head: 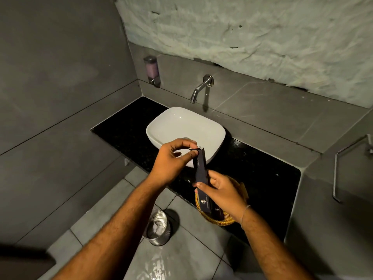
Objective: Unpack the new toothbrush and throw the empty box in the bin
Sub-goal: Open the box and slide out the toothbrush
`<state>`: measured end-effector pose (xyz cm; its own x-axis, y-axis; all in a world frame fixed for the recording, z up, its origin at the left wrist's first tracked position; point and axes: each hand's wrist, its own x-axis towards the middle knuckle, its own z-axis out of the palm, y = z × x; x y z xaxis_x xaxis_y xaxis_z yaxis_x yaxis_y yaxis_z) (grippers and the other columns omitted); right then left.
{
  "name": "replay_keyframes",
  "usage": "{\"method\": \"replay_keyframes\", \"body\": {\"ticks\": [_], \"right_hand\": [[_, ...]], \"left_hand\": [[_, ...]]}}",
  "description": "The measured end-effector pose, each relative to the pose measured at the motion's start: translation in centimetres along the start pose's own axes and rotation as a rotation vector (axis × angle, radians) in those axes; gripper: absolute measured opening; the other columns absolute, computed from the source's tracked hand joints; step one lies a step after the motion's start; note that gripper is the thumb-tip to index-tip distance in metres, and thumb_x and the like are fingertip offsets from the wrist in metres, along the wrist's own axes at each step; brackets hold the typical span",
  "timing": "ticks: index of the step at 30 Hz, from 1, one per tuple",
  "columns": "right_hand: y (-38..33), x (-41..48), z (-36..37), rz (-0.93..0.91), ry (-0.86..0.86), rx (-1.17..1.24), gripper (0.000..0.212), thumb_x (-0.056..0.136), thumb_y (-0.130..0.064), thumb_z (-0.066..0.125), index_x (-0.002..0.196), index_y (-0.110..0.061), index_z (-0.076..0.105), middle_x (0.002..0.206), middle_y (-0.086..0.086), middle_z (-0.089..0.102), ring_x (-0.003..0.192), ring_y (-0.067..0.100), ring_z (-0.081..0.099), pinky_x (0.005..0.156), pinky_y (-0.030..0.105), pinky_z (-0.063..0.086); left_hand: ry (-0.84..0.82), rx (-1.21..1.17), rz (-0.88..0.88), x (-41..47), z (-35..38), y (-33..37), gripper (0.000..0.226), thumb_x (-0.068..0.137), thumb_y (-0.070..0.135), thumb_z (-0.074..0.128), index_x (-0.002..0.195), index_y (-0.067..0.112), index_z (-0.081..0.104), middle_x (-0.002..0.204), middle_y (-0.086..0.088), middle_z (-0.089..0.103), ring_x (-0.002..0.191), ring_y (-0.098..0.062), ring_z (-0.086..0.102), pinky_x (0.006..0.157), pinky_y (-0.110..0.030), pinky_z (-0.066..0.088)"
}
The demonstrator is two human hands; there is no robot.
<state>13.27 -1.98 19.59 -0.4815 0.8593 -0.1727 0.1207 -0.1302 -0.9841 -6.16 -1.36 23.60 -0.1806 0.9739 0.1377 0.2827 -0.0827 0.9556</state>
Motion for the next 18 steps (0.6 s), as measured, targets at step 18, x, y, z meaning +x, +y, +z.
{"method": "replay_keyframes", "body": {"ticks": [18], "right_hand": [[-1.3,0.9,0.1,-0.099,0.169,-0.12,0.04,0.093,-0.007,0.068,0.101,-0.046,0.065,0.096,-0.023,0.073,0.098,-0.013,0.066,0.076,0.01,0.053]], "left_hand": [[0.179,0.368,0.246,-1.4,0.0,1.4,0.028,0.088,0.014,0.086,0.092,0.034,0.067,0.107,0.019,0.062,0.105,-0.007,0.065,0.09,-0.039,0.061]]}}
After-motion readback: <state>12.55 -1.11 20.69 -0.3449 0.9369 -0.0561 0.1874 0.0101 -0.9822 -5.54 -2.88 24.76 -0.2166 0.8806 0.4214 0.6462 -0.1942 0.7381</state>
